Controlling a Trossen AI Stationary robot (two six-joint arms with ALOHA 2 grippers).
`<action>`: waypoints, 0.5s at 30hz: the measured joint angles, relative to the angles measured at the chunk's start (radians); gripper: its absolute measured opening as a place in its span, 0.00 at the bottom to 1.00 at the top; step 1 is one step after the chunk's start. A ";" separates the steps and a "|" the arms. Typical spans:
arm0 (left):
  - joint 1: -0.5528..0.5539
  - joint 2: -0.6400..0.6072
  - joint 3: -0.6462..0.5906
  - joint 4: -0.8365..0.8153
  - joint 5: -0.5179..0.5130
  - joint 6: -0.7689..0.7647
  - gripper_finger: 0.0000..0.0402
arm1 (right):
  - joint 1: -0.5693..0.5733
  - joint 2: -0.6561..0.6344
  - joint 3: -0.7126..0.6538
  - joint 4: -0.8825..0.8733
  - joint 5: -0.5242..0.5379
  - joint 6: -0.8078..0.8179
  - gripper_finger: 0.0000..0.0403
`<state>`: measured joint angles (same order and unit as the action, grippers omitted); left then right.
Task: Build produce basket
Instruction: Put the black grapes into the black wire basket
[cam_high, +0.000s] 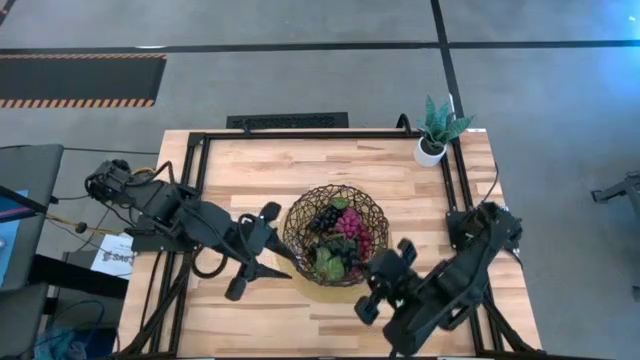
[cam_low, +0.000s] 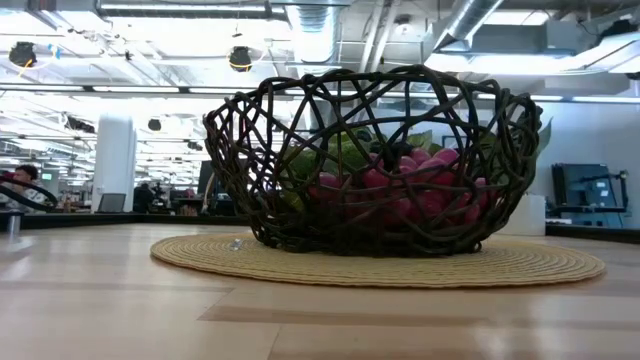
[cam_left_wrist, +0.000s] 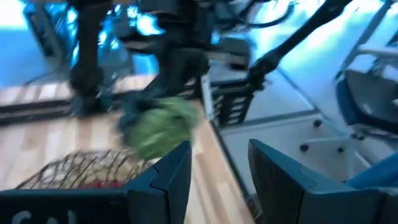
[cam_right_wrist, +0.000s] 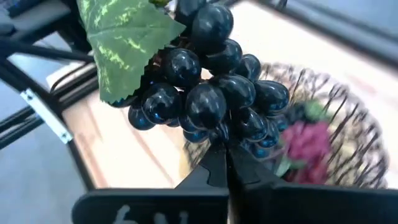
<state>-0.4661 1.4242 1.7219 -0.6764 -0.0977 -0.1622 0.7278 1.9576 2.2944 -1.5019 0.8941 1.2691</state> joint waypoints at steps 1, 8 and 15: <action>0.000 0.000 -0.009 0.004 0.002 0.003 0.36 | -0.010 -0.009 0.000 0.005 0.012 -0.028 0.00; 0.006 0.025 -0.028 -0.012 -0.180 0.032 0.36 | -0.075 -0.035 0.000 0.109 0.018 -0.236 0.00; 0.020 0.051 -0.027 0.037 -0.228 0.134 0.36 | -0.107 -0.025 -0.001 0.159 -0.036 -0.311 0.00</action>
<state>-0.4458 1.4754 1.6951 -0.6391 -0.3260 -0.0286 0.6209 1.9324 2.2932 -1.3427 0.8585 0.9581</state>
